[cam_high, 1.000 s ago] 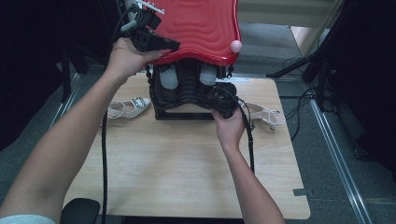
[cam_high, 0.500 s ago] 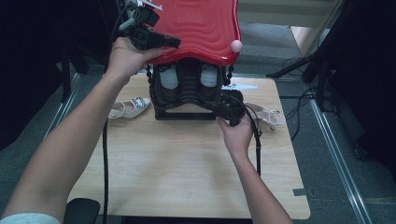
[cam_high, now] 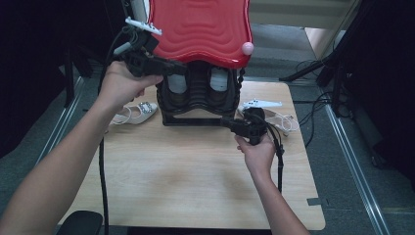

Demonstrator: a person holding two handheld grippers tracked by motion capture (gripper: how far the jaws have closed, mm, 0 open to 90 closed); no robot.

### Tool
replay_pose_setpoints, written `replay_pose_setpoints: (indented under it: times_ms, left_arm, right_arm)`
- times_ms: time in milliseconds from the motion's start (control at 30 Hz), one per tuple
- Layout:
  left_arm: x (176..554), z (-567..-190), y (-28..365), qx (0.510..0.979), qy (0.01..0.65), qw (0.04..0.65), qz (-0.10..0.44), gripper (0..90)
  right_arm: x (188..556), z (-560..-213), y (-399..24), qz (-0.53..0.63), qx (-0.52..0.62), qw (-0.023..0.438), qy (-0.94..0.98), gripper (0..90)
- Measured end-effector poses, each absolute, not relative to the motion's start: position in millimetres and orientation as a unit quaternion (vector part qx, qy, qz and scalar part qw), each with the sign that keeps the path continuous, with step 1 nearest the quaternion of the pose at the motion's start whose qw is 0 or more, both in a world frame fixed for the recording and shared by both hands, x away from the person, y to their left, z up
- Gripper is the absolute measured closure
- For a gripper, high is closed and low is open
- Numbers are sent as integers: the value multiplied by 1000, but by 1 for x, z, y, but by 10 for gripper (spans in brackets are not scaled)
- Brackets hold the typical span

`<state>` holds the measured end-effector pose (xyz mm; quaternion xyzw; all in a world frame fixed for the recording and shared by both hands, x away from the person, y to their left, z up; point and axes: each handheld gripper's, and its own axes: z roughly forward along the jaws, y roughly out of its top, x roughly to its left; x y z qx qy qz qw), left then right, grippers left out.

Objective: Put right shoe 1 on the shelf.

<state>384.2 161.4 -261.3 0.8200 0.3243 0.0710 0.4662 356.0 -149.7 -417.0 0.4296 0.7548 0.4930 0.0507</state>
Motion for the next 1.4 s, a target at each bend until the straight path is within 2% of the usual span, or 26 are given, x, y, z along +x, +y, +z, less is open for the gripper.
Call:
replay_pose_setpoints:
  times_ms: [133,200,267,367,567,800,900,967,1000,1100,1167,1233,1300,1400]
  left_arm:
    - [371,-279,161,822,320,465,78,699]
    - [367,-289,161,824,320,463,70,690]
    - [364,-300,161,822,324,464,60,679]
    - [360,-316,162,821,323,469,38,653]
    - [349,-346,162,822,324,467,25,623]
    - [346,-377,168,820,342,459,8,613]
    - [344,-388,169,820,349,454,12,609]
    - [342,-396,169,818,352,455,5,605]
    - [340,-400,170,817,354,455,3,605]
    - [337,-413,172,818,359,449,-3,604]
    - [334,-421,174,820,361,444,-6,598]
    - [333,-429,178,815,367,448,-13,592]
    - [332,-436,181,814,373,446,-18,584]
    - [331,-440,184,813,371,448,-23,582]
  right_arm:
    - [351,-424,-153,477,444,68,755,784]
    - [349,-428,-154,476,447,60,755,784]
    - [348,-432,-152,469,440,46,765,799]
    - [341,-436,-146,456,430,57,777,842]
    - [335,-452,-148,471,420,8,776,845]
    - [328,-468,-153,479,429,-10,766,809]
    - [320,-475,-148,466,430,27,773,774]
    - [310,-478,-142,450,430,91,777,806]
    - [308,-479,-141,452,430,90,776,816]
    - [313,-482,-145,470,435,15,768,814]
    - [316,-483,-148,473,433,-9,767,809]
    - [316,-483,-150,466,435,-8,771,789]
    - [315,-481,-153,463,429,5,776,716]
    - [317,-480,-159,468,416,-12,779,678]
